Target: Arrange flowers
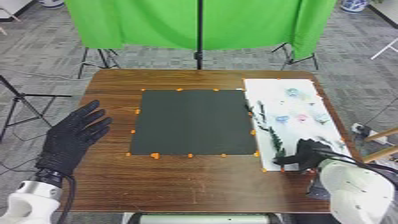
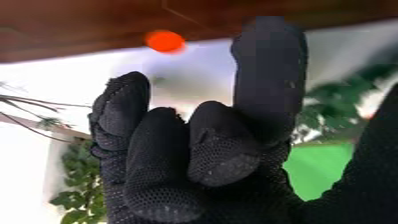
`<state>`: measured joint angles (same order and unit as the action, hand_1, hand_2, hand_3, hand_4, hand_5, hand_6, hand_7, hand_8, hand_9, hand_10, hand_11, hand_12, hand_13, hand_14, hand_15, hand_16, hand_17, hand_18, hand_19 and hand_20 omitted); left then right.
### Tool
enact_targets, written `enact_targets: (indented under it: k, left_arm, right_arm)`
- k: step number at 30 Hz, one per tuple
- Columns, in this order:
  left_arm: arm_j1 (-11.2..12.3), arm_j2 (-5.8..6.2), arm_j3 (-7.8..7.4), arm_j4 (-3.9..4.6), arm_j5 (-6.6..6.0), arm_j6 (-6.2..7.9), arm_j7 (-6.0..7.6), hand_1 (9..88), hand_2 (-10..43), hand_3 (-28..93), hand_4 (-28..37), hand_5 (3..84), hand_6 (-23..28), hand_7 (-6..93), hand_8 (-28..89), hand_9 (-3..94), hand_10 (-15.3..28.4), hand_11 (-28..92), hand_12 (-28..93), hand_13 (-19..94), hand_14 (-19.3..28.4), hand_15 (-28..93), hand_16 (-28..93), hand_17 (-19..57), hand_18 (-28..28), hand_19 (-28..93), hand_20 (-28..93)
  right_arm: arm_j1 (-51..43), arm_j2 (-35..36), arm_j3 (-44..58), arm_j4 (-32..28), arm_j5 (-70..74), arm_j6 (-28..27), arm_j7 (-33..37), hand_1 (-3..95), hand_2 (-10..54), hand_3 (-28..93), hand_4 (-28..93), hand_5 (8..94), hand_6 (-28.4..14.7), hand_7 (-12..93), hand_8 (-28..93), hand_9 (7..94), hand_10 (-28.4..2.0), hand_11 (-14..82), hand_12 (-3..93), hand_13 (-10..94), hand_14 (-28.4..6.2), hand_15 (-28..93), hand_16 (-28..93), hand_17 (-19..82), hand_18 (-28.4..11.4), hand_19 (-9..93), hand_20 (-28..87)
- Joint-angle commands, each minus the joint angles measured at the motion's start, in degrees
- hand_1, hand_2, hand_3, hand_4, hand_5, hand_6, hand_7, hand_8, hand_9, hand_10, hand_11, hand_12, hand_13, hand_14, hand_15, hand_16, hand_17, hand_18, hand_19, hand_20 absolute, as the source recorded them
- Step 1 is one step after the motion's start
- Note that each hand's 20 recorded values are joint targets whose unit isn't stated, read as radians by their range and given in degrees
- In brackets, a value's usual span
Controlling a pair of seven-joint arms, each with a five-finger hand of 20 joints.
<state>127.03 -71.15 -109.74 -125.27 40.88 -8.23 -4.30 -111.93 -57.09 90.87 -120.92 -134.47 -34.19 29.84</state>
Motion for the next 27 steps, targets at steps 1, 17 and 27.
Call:
enact_targets:
  k: [1, 17, 27]
  left_arm:
    - [0.84, -0.18, 0.04, 0.01, 0.2, 0.06, -0.47, 27.3, 1.0, 70, -22.7, 35.6, 2.7, 21.3, -11, 28.2, 12.2, 26, 13, 23, 14.8, 34, -1, -10.8, 20.5, 45, 6]
    - [1.47, -0.24, 0.19, -0.38, 0.01, 0.71, 0.15, 27.0, 1.3, 70, -22.9, 35.6, 2.7, 21.3, -11, 28.3, 12.3, 26, 13, 23, 14.8, 34, -1, -10.8, 20.4, 44, 6]
    - [1.31, -0.88, 0.12, -0.26, 0.2, 0.36, -0.34, 27.0, 1.3, 70, -22.9, 35.6, 2.6, 21.3, -11, 28.3, 12.4, 26, 13, 23, 14.9, 34, -1, -10.8, 20.4, 44, 6]
  right_arm:
    - [1.28, 1.82, -2.16, 1.36, -3.82, 1.07, -1.45, 22.6, -9.5, 49, -28, 92.0, 0.3, 45, -19, 90.2, -10.8, 66.8, 30.6, 82, -11.5, 88, 26, 35, -20.9, 89, 30]
    - [7.18, 2.49, -5.83, 4.74, -4.86, -2.36, -3.79, 17.0, -9.5, 62, -28, 85.1, 0.3, 41, -19, 84.6, -11.5, 62.1, 31.6, 77, -11.5, 84, 25, 31, -20.4, 85, 33]
    - [8.56, 2.11, -6.68, 5.7, -4.27, -3.56, -3.1, 17.1, -9.5, 62, -28, 83.8, 0.0, 39, -19, 83.3, -11.9, 61.1, 31.5, 75, -11.6, 83, 25, 30, -20.5, 83, 34]
